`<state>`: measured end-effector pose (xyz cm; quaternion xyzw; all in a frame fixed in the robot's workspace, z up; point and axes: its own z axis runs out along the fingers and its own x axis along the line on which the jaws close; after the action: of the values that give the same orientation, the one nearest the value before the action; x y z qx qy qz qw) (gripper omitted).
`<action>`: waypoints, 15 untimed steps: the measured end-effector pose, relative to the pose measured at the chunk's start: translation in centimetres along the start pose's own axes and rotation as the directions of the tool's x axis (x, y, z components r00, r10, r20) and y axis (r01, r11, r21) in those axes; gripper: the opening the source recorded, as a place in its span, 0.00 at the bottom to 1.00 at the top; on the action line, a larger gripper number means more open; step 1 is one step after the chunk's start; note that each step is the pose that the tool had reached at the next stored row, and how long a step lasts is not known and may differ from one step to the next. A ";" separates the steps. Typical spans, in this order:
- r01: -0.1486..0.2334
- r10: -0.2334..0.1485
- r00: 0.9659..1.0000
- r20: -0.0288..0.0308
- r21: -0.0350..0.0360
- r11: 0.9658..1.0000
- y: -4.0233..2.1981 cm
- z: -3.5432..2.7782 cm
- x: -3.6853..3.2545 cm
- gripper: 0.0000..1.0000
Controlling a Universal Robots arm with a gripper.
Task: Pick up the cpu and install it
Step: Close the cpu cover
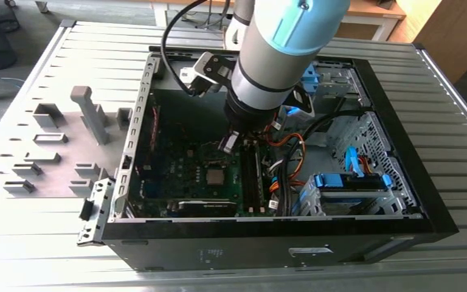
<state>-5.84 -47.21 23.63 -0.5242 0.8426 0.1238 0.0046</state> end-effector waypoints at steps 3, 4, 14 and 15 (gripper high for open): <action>0.002 -0.002 1.000 -0.003 -0.002 1.000 -0.16 -0.05 0.12 0.11; 0.002 -0.002 1.000 -0.004 -0.003 1.000 -0.21 -0.07 0.15 0.11; 0.007 -0.007 1.000 -0.012 -0.010 1.000 -0.72 -0.25 0.58 0.11; 0.007 -0.007 1.000 -0.013 -0.011 1.000 -0.78 -0.26 0.63 0.11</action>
<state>-5.40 -48.15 23.64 -0.5281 0.8400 0.1247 -0.0032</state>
